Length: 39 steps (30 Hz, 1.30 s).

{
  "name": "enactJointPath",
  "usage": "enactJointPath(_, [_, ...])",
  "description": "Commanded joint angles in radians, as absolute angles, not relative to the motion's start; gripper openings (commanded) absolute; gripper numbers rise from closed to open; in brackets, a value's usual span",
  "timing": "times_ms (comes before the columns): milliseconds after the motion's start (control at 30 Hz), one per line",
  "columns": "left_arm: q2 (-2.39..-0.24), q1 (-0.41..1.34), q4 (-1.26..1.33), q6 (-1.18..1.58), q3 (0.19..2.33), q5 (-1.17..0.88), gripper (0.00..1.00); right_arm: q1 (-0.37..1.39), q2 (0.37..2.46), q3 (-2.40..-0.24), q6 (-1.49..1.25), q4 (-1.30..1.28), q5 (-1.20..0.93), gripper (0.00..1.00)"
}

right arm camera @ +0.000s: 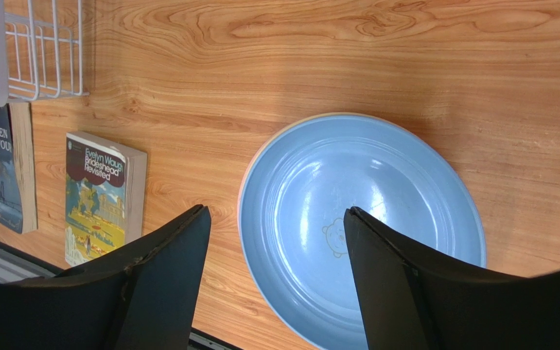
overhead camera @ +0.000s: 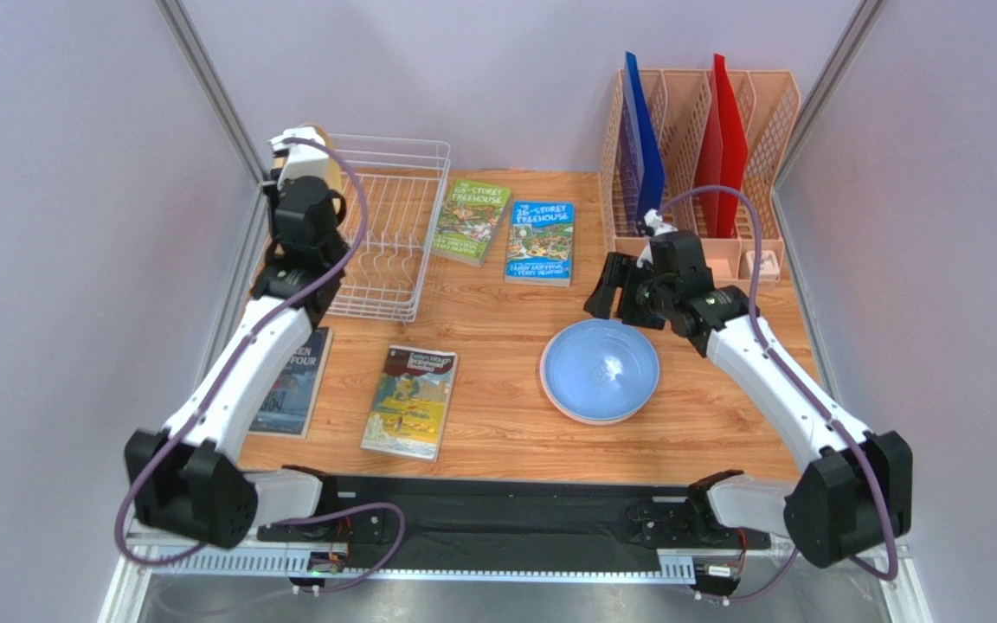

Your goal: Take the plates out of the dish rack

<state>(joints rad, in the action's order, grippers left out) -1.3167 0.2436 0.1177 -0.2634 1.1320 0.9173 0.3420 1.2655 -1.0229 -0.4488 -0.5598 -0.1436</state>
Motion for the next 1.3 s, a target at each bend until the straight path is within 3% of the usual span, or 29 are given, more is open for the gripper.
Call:
enactJointPath(0, [-1.135,0.245,-0.33,0.13,1.137,0.449,0.0,0.356,1.158,-0.962,-0.462,-0.548,-0.153,0.73])
enactJointPath(167, [-1.039,0.245,-0.368,0.358,0.998,-0.05,0.0,0.37,0.984,-0.849,-0.492,-0.442,-0.247,0.75])
enactJointPath(300, [-0.983,0.245,-0.098,0.572,0.781,-0.386,0.0,0.405,0.91,-0.744,-0.529,-0.322,-0.279,0.75])
enactJointPath(367, [-0.971,0.261,-0.02,0.652,0.688,-0.445,0.0,0.437,0.894,-0.727,-0.537,-0.304,-0.275,0.75])
enactJointPath(600, [-0.849,0.296,0.089,0.753,0.54,-0.472,0.0,0.554,0.919,-0.678,-0.557,-0.236,-0.186,0.75])
enactJointPath(900, [-0.744,0.319,-0.041,0.732,0.502,-0.373,0.0,0.695,0.977,-0.683,-0.565,-0.206,-0.072,0.75])
enactJointPath(1267, [-0.71,0.322,-0.094,0.701,0.469,-0.264,0.0,0.709,0.842,-0.655,-0.588,-0.275,0.022,0.75])
